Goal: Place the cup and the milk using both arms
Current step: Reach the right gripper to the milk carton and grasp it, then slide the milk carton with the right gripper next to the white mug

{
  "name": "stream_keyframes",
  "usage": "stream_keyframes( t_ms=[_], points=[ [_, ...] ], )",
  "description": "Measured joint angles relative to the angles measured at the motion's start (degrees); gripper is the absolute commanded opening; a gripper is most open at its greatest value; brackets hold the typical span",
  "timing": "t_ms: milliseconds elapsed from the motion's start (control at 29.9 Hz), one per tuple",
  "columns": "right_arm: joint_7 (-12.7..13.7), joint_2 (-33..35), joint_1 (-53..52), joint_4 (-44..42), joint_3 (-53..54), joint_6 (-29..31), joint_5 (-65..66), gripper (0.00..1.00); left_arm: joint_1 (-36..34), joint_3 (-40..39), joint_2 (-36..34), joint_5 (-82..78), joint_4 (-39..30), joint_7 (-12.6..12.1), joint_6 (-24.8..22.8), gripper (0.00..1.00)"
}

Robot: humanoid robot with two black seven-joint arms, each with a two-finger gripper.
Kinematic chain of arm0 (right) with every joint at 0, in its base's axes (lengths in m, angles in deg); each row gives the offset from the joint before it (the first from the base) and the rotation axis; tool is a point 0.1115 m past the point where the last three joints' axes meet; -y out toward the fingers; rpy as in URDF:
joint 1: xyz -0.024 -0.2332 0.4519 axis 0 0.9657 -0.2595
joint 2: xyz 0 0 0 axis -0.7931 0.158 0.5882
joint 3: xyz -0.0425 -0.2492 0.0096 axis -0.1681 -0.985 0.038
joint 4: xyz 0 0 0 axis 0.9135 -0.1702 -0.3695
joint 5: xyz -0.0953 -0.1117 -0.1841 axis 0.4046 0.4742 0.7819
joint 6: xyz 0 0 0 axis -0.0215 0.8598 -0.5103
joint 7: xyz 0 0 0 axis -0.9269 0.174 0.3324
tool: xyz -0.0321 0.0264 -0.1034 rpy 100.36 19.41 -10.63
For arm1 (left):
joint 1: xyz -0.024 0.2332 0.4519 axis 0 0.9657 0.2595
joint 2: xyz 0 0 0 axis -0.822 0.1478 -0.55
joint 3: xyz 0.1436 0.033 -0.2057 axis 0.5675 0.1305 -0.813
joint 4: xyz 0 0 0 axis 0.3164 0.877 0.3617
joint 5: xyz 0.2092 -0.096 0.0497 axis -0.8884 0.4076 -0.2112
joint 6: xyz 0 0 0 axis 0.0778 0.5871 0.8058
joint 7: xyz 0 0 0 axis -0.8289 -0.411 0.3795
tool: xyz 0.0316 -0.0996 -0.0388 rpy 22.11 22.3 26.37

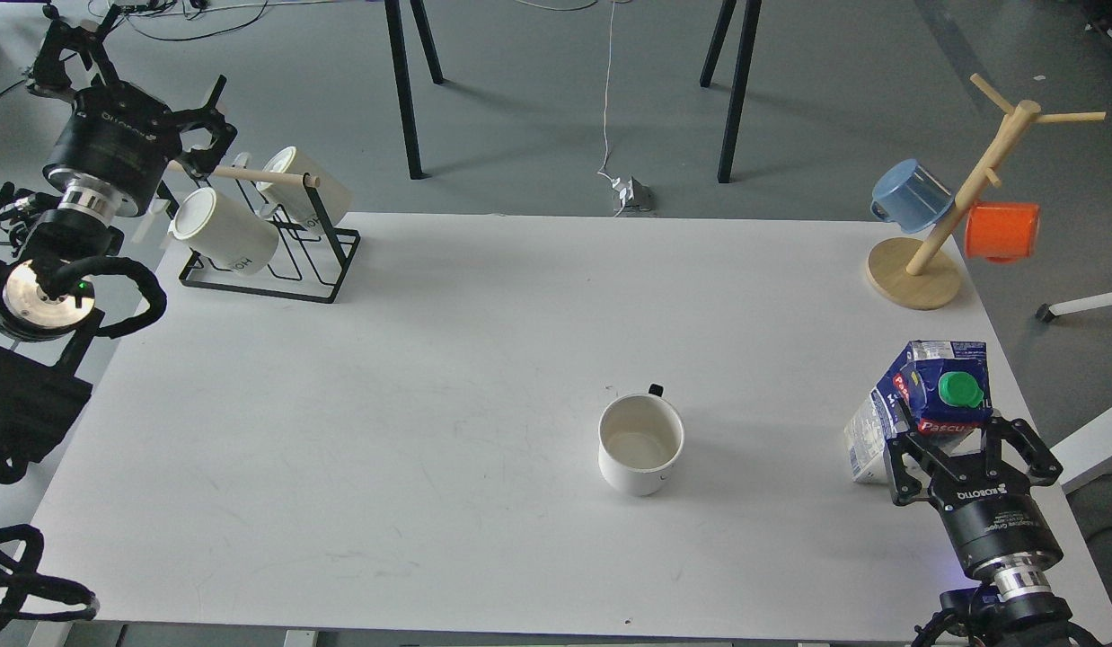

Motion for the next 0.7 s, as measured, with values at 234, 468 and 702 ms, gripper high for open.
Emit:
stream_keyframes(
  t_ms=[234, 468, 702],
  points=[
    [0.1, -3.5, 0.3, 2.2, -2.4, 0.0, 2.9, 0.53, 0.0, 0.2, 0.0, -0.1, 0.0, 0.0, 0.0, 1.00],
    [0.6, -5.7, -1.5, 2.6, -7.2, 0.0, 4.4, 0.53, 0.0, 0.3, -0.1, -0.2, 0.0, 0.0, 0.0, 1.00],
    [0.7, -10.3, -4.6, 1.9, -11.1, 0.0, 9.0, 0.57, 0.1, 0.3, -0.7, -0.3, 0.1, -0.1, 0.0, 1.00]
  ],
)
